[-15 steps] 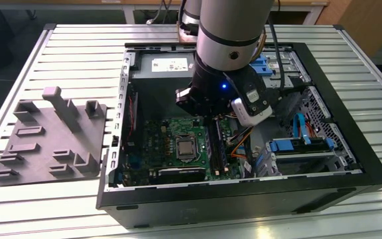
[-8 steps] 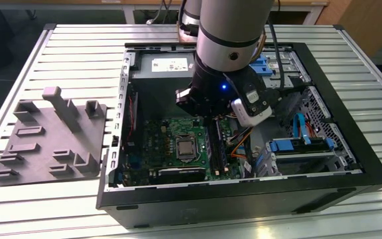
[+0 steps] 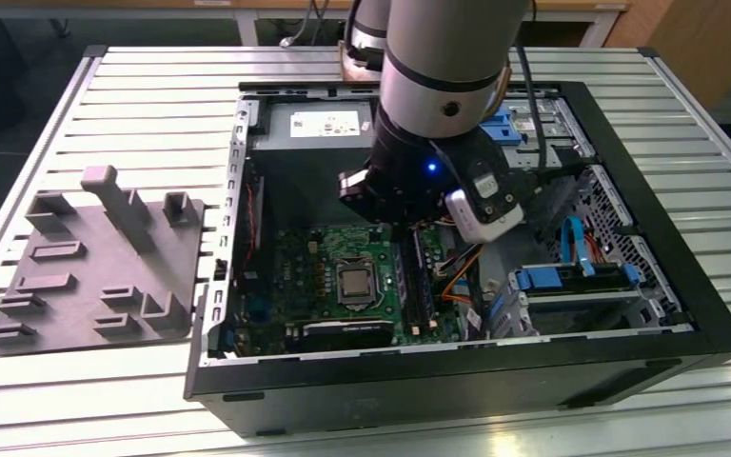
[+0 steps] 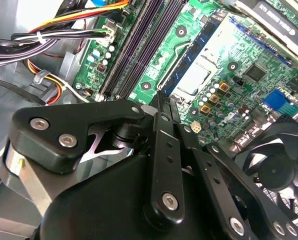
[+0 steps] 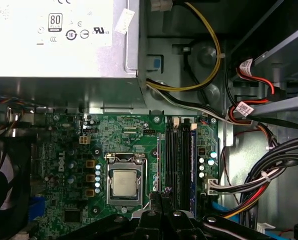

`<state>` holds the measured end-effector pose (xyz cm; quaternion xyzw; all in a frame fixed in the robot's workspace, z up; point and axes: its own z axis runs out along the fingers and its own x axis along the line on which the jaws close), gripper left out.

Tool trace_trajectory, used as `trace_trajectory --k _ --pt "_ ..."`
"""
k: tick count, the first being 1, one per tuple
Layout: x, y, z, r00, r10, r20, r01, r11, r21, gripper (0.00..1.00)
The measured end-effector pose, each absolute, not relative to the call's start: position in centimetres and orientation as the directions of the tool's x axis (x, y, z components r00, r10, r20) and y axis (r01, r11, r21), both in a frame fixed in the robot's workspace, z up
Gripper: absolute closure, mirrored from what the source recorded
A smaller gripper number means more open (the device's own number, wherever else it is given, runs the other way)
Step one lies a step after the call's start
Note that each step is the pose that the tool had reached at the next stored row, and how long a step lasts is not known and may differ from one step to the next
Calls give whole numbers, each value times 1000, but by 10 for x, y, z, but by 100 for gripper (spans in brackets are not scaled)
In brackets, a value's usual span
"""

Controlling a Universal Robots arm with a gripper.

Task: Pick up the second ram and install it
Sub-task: 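Insert the second ram into the second slot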

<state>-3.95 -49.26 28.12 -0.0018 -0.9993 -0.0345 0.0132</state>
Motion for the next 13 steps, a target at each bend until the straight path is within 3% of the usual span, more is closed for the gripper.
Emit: trace_trajectory --k 13 --pt "-38 -493 277 -1000 5 26 7 998 69 88"
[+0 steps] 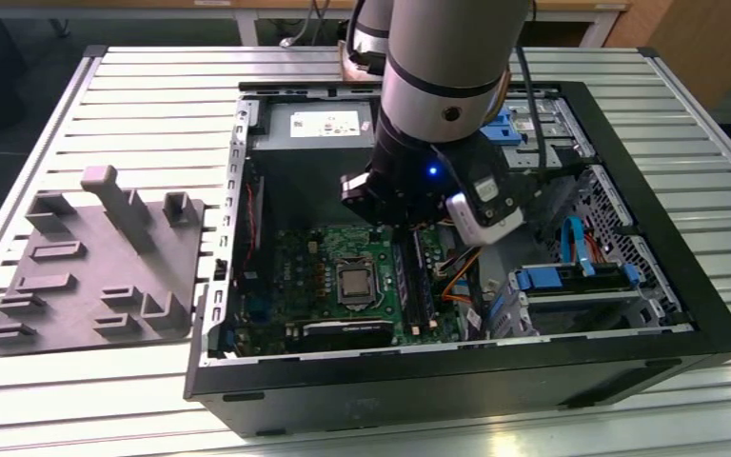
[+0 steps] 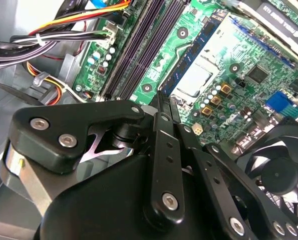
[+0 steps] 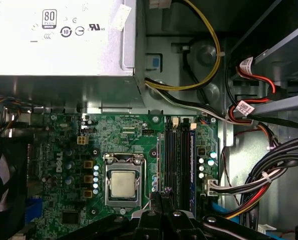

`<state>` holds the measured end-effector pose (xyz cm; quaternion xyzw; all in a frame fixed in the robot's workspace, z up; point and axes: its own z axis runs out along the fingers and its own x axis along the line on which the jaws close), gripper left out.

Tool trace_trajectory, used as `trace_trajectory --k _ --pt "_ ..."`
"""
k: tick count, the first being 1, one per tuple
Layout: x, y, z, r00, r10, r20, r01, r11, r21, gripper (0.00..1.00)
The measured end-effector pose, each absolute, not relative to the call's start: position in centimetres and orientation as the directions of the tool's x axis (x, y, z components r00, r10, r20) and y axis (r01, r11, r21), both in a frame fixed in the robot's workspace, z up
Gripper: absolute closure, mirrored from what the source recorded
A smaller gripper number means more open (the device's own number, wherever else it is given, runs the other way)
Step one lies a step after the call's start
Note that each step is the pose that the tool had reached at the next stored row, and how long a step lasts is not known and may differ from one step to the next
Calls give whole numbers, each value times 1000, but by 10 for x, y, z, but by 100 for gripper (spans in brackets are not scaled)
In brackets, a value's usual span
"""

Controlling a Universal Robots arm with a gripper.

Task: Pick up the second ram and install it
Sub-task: 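Insert the second ram into the second slot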

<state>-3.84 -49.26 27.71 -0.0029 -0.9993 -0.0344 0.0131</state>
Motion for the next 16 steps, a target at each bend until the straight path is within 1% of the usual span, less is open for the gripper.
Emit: trace_trajectory --k 16 --pt "-38 -493 271 -1000 7 26 9 998 69 88"
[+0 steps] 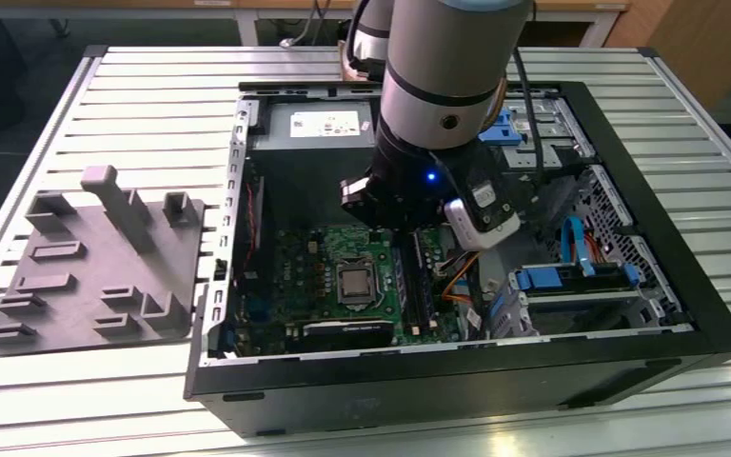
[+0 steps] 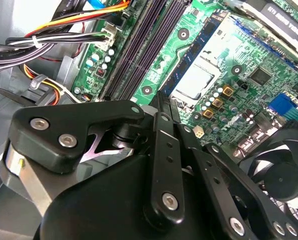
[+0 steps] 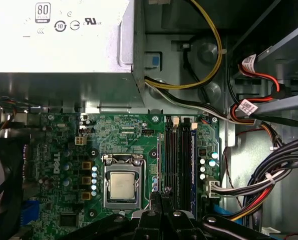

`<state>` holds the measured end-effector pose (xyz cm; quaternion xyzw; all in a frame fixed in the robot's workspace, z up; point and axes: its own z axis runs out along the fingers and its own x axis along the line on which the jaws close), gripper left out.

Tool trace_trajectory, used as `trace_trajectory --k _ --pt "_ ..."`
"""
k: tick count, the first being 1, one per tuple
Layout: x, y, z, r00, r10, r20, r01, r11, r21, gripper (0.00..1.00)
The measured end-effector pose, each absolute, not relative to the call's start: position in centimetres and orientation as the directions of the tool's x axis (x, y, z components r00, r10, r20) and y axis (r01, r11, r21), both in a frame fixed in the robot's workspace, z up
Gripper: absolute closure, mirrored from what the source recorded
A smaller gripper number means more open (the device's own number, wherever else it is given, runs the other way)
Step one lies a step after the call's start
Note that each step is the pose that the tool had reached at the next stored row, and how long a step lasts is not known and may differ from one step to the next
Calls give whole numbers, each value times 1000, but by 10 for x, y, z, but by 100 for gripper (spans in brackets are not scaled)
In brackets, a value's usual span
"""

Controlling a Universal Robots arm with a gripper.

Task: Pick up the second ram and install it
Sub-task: 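Insert the second ram into the second slot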

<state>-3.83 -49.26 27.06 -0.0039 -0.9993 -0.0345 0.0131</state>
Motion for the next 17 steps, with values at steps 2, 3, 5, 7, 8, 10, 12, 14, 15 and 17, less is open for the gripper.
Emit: trace_trajectory --k 2,3,5,7,8,10,12,14,15,17 --pt "-38 -493 270 -1000 7 27 9 998 69 88" --pt "-38 -493 270 -1000 7 27 9 998 69 88" --pt "-38 -493 269 -1000 8 26 9 998 69 88" --pt "-38 -493 268 -1000 8 26 10 998 69 88" --pt "-38 -493 268 -1000 8 26 10 998 69 88" --pt "-38 -493 267 -1000 8 26 10 998 69 88" --pt "-38 -493 266 -1000 9 27 10 998 69 88" --pt "-38 -493 266 -1000 9 26 11 998 69 88" --pt "-38 -493 265 -1000 9 26 11 998 69 88" --pt "-38 -493 265 -1000 9 26 11 998 69 88"
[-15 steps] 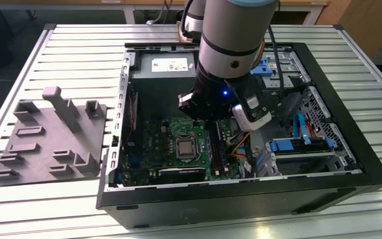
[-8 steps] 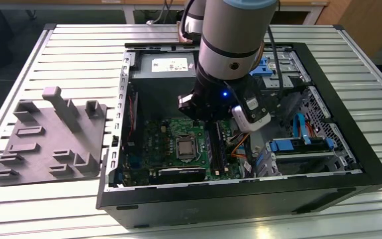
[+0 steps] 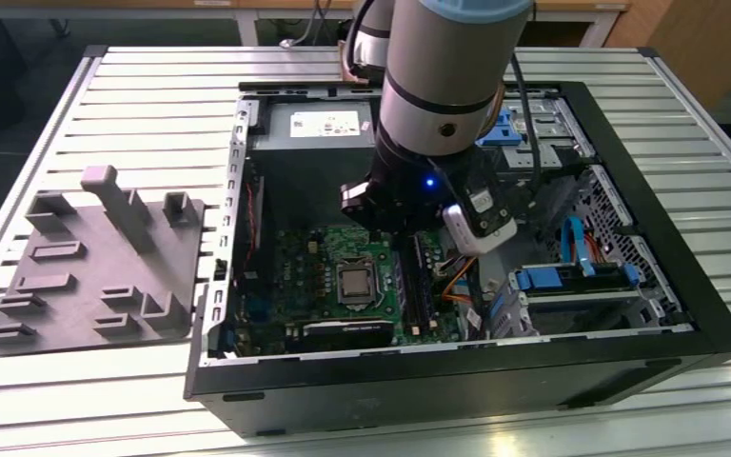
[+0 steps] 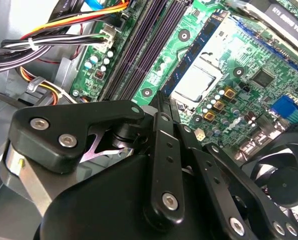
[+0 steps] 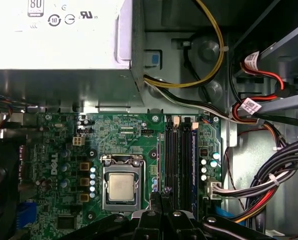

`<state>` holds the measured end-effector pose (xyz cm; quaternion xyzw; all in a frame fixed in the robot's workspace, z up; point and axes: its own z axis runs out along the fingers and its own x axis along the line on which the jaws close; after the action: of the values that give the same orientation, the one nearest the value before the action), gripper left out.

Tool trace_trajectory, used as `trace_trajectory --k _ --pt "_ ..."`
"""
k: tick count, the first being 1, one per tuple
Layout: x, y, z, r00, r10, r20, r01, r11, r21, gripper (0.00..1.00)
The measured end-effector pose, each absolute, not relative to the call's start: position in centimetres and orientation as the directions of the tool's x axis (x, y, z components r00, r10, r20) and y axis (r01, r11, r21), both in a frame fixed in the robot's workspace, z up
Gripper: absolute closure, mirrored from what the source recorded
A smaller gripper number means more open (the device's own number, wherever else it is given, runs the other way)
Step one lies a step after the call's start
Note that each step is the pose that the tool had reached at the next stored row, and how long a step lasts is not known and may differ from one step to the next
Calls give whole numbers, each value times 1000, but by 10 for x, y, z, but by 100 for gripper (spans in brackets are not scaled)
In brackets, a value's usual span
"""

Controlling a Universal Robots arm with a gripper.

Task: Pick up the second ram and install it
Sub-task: 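Insert the second ram into the second slot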

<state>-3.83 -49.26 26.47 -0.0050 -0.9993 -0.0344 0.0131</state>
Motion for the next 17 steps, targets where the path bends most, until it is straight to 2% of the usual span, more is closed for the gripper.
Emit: trace_trajectory --k 17 --pt "-38 -493 260 -1000 10 26 12 998 69 88"
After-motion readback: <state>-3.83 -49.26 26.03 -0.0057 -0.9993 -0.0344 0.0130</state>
